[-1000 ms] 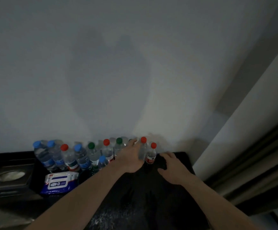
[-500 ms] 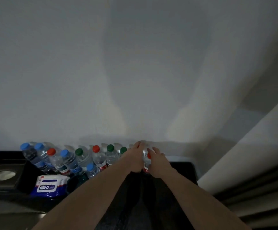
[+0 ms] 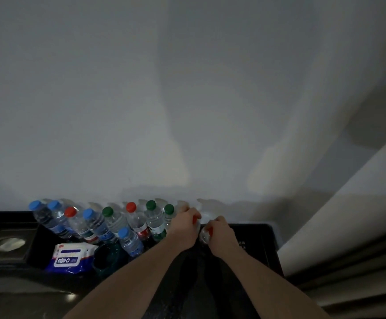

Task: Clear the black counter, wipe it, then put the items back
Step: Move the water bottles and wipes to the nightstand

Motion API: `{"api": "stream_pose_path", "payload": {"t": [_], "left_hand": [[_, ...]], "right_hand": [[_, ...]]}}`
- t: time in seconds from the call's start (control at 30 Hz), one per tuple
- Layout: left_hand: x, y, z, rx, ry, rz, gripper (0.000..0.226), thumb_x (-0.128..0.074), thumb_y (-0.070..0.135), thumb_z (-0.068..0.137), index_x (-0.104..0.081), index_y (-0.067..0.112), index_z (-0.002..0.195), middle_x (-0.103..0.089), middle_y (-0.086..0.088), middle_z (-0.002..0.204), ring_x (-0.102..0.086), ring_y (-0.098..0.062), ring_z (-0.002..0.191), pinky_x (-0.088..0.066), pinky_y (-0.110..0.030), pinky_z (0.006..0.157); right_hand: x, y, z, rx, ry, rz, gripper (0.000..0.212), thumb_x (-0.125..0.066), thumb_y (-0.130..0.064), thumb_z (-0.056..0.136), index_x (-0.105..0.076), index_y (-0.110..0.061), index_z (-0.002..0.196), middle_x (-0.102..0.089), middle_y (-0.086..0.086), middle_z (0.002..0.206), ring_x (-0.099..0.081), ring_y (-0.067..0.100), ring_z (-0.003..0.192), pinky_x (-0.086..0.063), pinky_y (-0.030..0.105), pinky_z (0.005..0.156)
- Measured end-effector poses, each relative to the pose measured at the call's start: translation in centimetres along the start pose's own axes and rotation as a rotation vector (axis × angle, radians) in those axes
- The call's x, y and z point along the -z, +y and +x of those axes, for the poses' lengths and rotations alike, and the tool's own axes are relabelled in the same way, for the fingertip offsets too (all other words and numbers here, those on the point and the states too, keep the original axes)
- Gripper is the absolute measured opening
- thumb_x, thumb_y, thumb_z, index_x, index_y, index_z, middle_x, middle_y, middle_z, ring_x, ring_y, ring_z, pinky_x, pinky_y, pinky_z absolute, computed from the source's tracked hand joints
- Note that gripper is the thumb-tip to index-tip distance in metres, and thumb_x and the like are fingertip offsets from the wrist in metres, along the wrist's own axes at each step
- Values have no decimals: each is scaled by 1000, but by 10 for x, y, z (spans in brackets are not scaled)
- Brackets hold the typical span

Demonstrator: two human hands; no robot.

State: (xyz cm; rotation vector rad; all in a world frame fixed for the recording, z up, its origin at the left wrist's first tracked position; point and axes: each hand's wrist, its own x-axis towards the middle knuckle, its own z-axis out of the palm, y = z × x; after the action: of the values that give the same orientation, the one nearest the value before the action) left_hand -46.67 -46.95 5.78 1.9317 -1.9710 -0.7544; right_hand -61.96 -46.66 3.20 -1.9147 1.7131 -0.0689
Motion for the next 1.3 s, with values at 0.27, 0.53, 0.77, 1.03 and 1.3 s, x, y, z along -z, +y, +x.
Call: {"api": "stream_pose_path", "payload": {"t": [0.27,0.53,0.77,1.03,1.3], "left_hand": [[17,0,-86,-48,125,-203,32,-62,6,92,-65,30,112,-50,19,112,-56,-2,101,-48,-19,90],[55,2,-201,58,150,-288,29,-63,17,96,-64,41,113,-54,24,114,-57,5,104,-50,-20,92],[85,-24,-296,132,199,-289,36,-66,15,94,-63,45,112,-53,27,117,-56,7,108,-54,-27,95],[127,-80,-402,180,325,-316,38,-72,15,91,-64,47,110,-56,28,115,-59,4,110,-54,-27,94],[169,-163,-541,262,456,-363,39,-75,15,91,-67,49,109,-59,30,112,-62,2,101,-51,-20,84]], "right_hand": [[21,5,-77,139,106,249,29,-65,-27,82,-73,-28,110,-56,-9,107,-61,10,96,-47,23,83],[19,-8,-163,227,78,305,31,-73,-22,87,-70,-39,113,-57,-23,109,-60,-5,99,-43,10,87],[-1,-58,-218,289,-14,294,33,-74,-23,88,-67,-45,113,-57,-28,113,-59,-7,106,-52,22,98],[-36,-154,-273,447,-93,245,31,-74,-24,91,-67,-46,111,-58,-29,111,-59,-11,104,-53,20,94],[-103,-266,-347,544,-156,193,32,-74,-29,89,-63,-50,111,-55,-32,115,-56,-5,111,-52,28,99]]}}
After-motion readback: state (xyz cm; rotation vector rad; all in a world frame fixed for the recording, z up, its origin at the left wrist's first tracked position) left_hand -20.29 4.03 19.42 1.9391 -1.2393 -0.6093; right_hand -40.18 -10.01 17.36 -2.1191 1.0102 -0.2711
